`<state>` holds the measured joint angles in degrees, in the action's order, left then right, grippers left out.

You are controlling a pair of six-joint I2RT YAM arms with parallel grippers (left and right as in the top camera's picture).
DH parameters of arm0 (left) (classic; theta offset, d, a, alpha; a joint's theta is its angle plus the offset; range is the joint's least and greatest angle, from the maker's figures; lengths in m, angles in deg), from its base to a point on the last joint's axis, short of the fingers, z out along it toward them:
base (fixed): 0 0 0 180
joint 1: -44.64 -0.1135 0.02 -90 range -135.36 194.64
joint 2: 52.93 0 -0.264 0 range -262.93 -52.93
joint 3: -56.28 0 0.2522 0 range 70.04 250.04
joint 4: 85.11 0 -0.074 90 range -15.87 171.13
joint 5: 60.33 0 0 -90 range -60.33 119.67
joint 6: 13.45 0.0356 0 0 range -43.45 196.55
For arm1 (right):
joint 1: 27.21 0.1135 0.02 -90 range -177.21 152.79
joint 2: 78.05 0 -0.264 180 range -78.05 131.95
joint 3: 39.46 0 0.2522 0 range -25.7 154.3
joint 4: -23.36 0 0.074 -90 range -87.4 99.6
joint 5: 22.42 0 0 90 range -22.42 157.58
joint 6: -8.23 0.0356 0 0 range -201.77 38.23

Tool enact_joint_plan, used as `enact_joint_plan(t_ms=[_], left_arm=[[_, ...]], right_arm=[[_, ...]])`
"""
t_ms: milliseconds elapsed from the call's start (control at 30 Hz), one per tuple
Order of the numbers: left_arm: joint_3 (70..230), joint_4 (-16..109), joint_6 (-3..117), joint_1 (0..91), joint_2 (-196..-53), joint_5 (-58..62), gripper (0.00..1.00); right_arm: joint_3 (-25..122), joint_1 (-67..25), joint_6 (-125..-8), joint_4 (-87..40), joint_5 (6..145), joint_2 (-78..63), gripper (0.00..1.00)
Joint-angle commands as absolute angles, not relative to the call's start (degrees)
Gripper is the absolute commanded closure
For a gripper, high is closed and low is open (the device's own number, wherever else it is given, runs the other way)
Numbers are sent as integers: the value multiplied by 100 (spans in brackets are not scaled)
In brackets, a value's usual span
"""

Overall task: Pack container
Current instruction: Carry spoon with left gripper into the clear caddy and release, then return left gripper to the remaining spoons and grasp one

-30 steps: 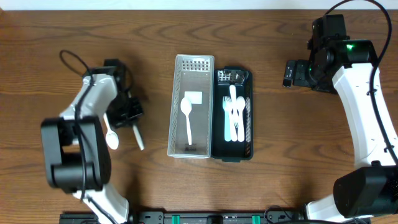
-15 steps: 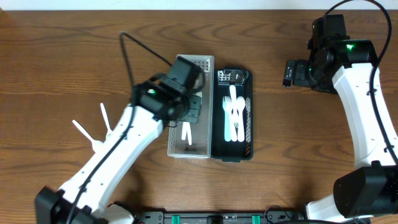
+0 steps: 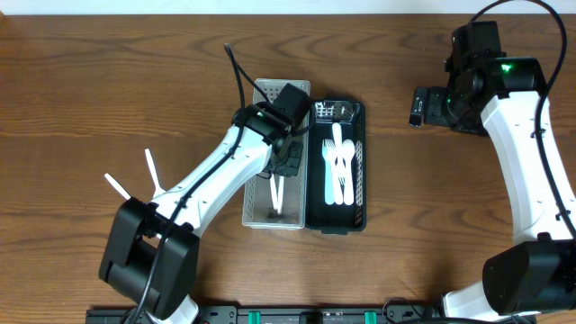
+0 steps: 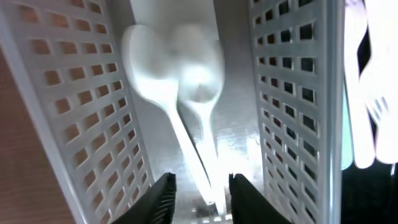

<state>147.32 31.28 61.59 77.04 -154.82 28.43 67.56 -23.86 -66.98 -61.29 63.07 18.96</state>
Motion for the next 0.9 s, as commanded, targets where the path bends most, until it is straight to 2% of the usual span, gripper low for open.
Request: enact_joint_plan(t_ms=[0, 200, 300, 367, 533, 567, 733, 867], left_arm=[[14793, 3104, 6270, 7680, -15340, 2931, 63], [15289, 2599, 6362, 7623, -14686, 3744, 60], [15442, 2392, 6277, 7295, -14142, 3984, 48], [15442, 2328, 6102, 6893, -13805, 3982, 43], [15440, 2075, 5798, 5359, -13305, 3916, 14], [15438, 2049, 5800, 5015, -13296, 3803, 12], [15320, 2097, 5802, 3649, -13617, 2981, 7], [15143, 2210, 5848, 3134, -14212, 2653, 5]], right_arm=[[6738, -2381, -6773, -6138, 6309, 1883, 1], [6736, -2381, -6803, -6169, 6309, 1883, 1], [6734, -2381, -6860, -6171, 6309, 1883, 1], [6732, -2381, -6860, -6180, 6311, 1883, 1], [6727, -2381, -6858, -6239, 6311, 1883, 1], [6727, -2381, -6858, -6250, 6311, 1883, 1], [6727, -2381, -6856, -6261, 6313, 1883, 1], [6727, -2381, -6856, -6265, 6315, 1883, 1]])
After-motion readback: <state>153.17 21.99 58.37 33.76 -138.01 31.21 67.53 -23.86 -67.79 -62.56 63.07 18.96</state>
